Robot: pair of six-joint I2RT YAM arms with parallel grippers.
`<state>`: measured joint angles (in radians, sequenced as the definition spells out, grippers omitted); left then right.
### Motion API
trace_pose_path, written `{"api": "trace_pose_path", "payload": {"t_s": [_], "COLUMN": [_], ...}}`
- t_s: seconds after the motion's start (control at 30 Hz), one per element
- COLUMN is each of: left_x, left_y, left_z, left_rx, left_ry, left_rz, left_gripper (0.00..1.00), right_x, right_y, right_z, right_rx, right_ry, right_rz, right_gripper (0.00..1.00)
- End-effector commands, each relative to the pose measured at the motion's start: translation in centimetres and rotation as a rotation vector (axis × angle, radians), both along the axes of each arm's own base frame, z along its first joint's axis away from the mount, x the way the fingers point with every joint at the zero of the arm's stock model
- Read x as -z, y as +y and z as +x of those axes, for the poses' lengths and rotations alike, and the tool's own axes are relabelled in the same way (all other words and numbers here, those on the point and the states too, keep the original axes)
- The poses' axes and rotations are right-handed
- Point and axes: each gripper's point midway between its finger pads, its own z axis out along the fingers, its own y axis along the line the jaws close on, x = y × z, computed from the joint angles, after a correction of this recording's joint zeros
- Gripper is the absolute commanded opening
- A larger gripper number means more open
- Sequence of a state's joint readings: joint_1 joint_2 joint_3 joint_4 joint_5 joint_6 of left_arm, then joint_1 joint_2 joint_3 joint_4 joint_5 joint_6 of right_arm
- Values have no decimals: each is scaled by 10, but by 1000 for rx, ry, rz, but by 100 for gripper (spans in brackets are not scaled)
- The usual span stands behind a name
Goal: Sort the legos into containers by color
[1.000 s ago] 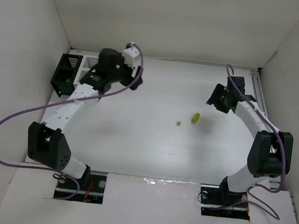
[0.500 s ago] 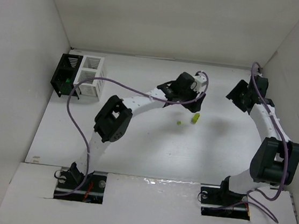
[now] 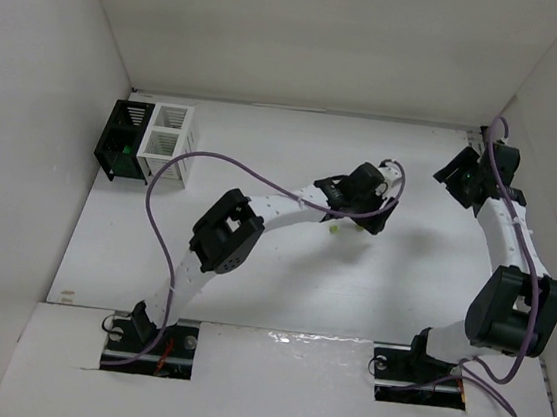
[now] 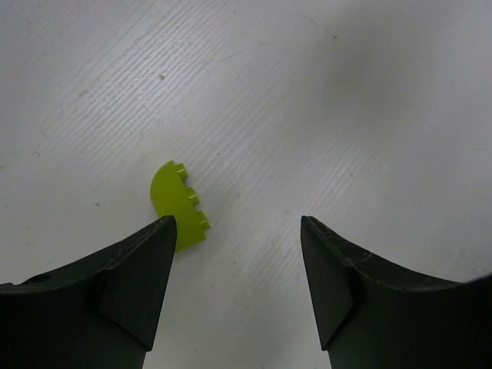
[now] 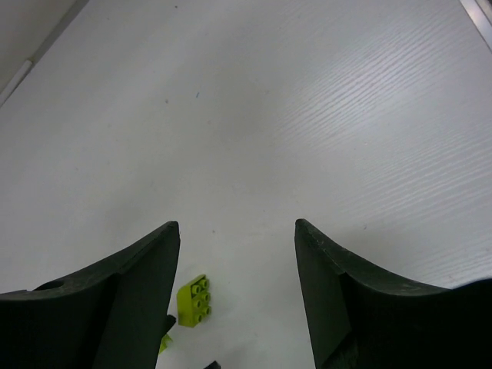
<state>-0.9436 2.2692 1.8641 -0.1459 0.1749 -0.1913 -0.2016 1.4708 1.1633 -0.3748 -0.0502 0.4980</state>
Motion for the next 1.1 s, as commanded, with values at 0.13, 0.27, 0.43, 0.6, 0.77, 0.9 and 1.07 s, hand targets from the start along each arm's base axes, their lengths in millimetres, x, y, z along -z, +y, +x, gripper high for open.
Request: {"api": "trace_pose_path", "payload": {"t_s": [0.13,0.27,0.43,0.6,0.77,0.9,1.07], "left_x": [0,6,19,19,10,-43,-119], "left_y": [14,15,11,9,20,69,182], "left_z": [36,37,36,33,35,65,95], "left_rx": [-163,-166,-142,-117,-140,-247,-410], "left_ry": [-101,-98,-87,-83,-94,-153,-210], "left_rz": [59,70,76,72,72,20,-47], "left_gripper": [62,62,48,14,0,0,0], "right_x": [-24,-20,-16,-12,-11,-7,-12], "right_y": [11,11,13,13,21,60,84], "right_z": [14,13,11,12,13,16,20], "right_rx": [-42,-42,-49,-55,-154,-420,-563], "right_ry": [-75,-66,-58,-49,-55,-82,-138], "right_rz": [52,54,61,55,38,-39,-58], "right_gripper": [67,67,67,66,64,59,58]}}
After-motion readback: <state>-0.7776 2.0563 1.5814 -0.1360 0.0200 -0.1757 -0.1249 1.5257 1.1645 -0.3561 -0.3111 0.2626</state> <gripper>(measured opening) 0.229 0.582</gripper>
